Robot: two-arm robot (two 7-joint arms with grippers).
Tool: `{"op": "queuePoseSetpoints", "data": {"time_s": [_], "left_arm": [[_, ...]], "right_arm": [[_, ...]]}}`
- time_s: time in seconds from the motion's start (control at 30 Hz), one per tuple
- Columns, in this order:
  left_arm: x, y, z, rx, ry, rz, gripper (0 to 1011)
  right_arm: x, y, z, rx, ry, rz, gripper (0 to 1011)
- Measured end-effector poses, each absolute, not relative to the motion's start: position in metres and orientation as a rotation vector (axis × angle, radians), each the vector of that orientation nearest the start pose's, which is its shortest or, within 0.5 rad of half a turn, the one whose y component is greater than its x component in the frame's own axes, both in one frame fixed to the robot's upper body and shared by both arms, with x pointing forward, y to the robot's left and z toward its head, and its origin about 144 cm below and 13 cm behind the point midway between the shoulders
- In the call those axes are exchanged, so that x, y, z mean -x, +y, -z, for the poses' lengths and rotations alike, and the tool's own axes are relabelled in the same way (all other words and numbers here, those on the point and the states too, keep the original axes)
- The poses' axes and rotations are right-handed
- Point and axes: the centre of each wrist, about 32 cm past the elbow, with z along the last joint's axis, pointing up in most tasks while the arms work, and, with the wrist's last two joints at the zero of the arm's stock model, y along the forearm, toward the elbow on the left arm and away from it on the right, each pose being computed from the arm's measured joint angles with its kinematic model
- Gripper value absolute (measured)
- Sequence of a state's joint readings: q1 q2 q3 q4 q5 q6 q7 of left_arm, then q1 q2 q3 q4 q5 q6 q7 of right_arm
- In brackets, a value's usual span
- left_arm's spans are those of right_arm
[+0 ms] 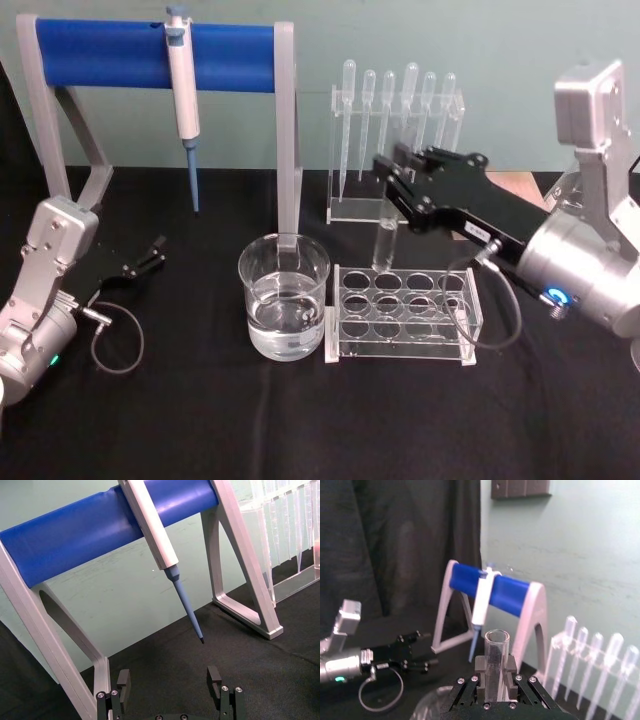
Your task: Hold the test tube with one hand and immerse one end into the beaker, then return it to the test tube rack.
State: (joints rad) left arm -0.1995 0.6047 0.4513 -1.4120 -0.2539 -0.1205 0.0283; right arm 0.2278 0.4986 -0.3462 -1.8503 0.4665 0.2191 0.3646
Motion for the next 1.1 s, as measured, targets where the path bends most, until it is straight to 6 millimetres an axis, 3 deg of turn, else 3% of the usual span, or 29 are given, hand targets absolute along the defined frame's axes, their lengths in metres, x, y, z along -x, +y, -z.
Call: {"op": "queuePoseSetpoints", "data": {"time_s": [0.27,0.5,0.77,1.1], "left_arm": [[-0.489,0.310,-1.140,-0.304,-0.285,-1.248,1000],[-0.489,0.310,-1.140,-0.304,-0.285,-1.248,1000],[-0.489,0.310,-1.140,-0.304,-0.285,-1.248,1000],[-0.489,0.310,-1.140,-0.305,-0.285,-1.248,1000]], "right_arm": [[-0.491,-0.203,-1.294,-0.017,-0.157,0.712,234],[-0.507,-0.173,-1.289,-0.021,-0.151,0.647,234],[-0.519,-0.155,-1.256,0.002,-0.136,0.615,234],[-0.515,-0.156,-1.209,0.024,-0.108,0.618,234]]}}
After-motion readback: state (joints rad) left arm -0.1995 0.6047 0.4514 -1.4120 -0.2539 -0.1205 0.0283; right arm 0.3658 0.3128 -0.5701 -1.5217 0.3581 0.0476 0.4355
